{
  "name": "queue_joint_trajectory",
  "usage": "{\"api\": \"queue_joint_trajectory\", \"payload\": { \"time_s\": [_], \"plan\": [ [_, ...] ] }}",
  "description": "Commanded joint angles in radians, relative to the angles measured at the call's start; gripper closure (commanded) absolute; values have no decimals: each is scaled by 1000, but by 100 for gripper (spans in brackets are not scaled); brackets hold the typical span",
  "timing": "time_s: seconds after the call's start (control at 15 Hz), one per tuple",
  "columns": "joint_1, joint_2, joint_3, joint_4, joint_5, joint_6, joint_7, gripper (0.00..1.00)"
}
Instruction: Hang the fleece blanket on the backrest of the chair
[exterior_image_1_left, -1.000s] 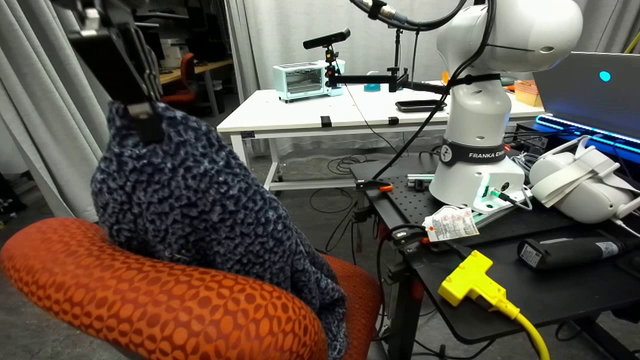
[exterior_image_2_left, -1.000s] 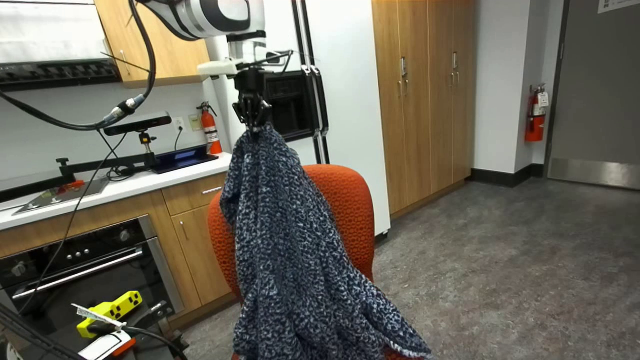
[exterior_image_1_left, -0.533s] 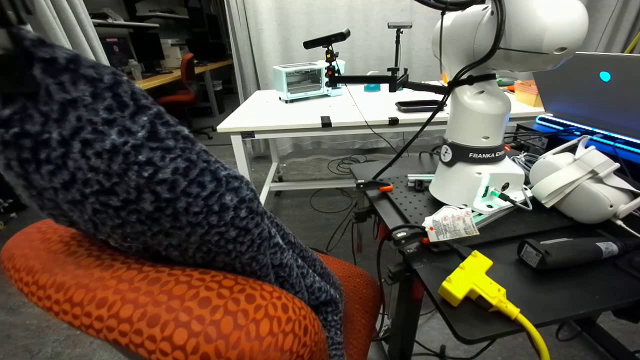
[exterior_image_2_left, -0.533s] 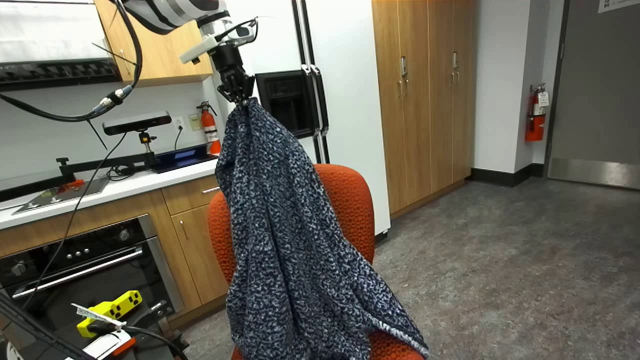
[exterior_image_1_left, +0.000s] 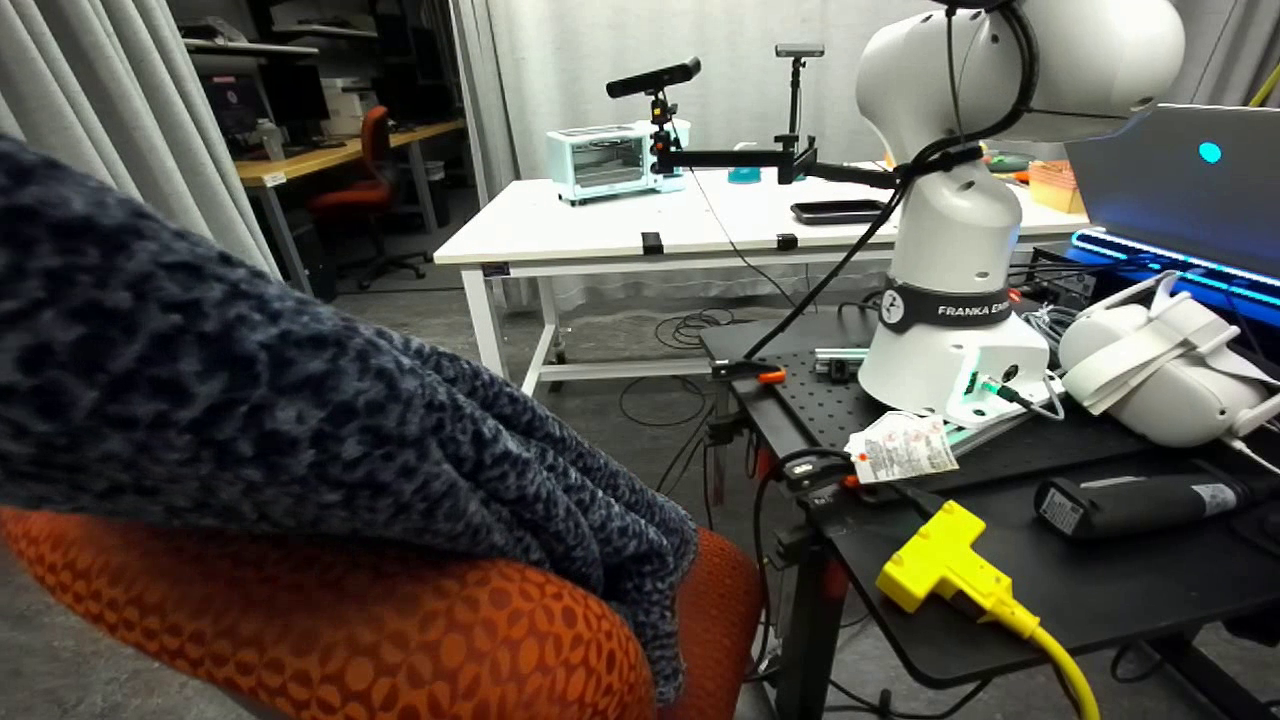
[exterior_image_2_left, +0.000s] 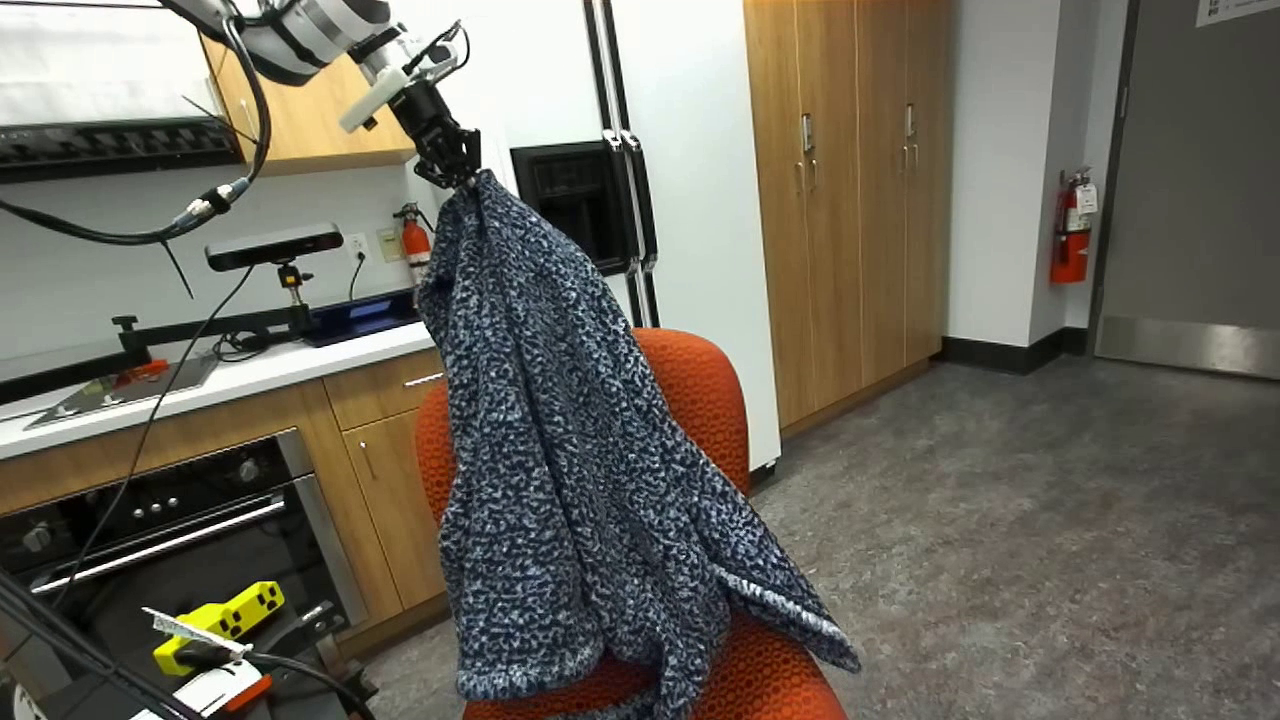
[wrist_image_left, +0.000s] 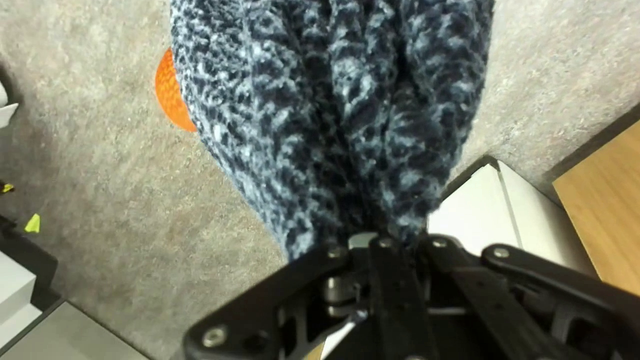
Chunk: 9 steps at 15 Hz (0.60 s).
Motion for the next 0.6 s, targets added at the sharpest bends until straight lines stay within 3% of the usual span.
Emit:
{"api": "queue_joint_trajectory", "payload": {
  "time_s": [0.0,0.27,0.53],
  "plan": [
    [67,110,-14,222,-59,-32,-57,98],
    [57,209,-11,332,6,21,-192,98],
    [0,333,-4,416,163,73,-331,98]
  ]
}}
